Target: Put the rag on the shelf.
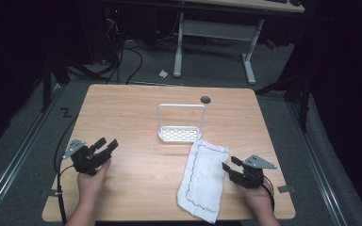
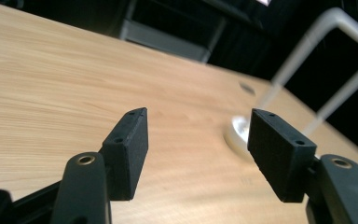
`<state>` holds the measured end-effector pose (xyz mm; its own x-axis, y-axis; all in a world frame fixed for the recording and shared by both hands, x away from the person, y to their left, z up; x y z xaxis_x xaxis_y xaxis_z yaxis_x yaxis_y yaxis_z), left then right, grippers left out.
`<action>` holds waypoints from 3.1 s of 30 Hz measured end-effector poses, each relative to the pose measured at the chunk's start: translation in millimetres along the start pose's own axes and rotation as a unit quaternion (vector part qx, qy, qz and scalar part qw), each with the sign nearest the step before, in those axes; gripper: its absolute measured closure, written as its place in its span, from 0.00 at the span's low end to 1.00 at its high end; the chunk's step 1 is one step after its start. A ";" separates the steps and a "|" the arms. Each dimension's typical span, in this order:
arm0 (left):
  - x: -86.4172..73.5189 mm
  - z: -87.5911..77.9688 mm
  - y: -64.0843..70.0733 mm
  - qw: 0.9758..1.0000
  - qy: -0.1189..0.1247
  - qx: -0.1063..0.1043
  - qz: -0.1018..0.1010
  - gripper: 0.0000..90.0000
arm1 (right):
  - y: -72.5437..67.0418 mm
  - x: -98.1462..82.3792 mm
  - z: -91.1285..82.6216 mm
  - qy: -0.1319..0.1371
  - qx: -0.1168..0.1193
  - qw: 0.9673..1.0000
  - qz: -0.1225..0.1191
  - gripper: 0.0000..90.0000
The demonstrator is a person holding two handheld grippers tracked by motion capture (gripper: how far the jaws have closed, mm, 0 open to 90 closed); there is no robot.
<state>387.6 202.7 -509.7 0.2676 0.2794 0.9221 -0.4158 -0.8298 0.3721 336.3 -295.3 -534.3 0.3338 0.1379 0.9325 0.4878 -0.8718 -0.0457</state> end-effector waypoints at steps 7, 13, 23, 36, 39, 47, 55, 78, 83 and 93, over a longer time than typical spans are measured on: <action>-12.2 11.3 18.0 0.998 -0.044 -0.020 0.041 0.42 | 1.7 -1.9 -1.6 -0.001 0.000 1.000 0.010 0.55; -13.0 11.3 16.3 0.998 -0.045 -0.019 0.036 0.44 | 3.4 -3.3 1.9 -0.010 -0.001 1.000 0.023 0.56; -39.2 45.7 76.7 0.980 -0.137 -0.113 0.085 0.66 | 13.9 -3.5 17.5 -0.034 -0.024 0.998 0.055 0.62; -102.2 138.0 199.2 0.926 -0.272 -0.171 0.199 1.00 | 20.2 0.7 32.6 -0.052 -0.053 0.996 0.044 0.83; -103.6 136.8 201.0 0.925 -0.268 -0.171 0.207 1.00 | 22.7 1.1 36.0 -0.061 -0.047 0.996 0.049 0.95; -103.0 96.0 186.8 0.918 -0.273 -0.184 0.220 1.00 | -5.4 0.7 41.8 -0.071 0.001 0.997 0.043 0.95; -94.1 31.0 145.2 0.923 -0.279 -0.167 0.204 1.00 | -71.7 3.6 61.7 -0.084 0.077 0.993 -0.008 0.94; -73.5 91.8 109.5 0.954 -0.258 -0.088 0.122 0.67 | -69.2 7.6 56.7 -0.066 0.071 0.995 -0.006 0.62; -79.5 86.9 112.6 0.956 -0.237 -0.090 0.149 0.76 | -69.9 7.9 57.0 -0.063 0.078 0.995 -0.008 0.59; -80.3 86.9 110.1 0.955 -0.240 -0.111 0.134 0.88 | -71.1 14.8 81.0 -0.079 0.063 0.995 -0.005 0.54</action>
<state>395.9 46.9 -552.0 0.4714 -0.2258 0.8525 -0.6849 -0.7028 0.1926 371.9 -193.2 -546.3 0.4461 0.2265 0.8658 0.5851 -0.8059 -0.0906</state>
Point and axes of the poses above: each handheld gripper's, and its own axes: z roughly forward along the jaws, x roughly out of its top, y roughly to its right, the point moved 2 cm from there along z, roughly forward along the jaws, and after that the axes turned 9 degrees about y, right-handed, at the moved point
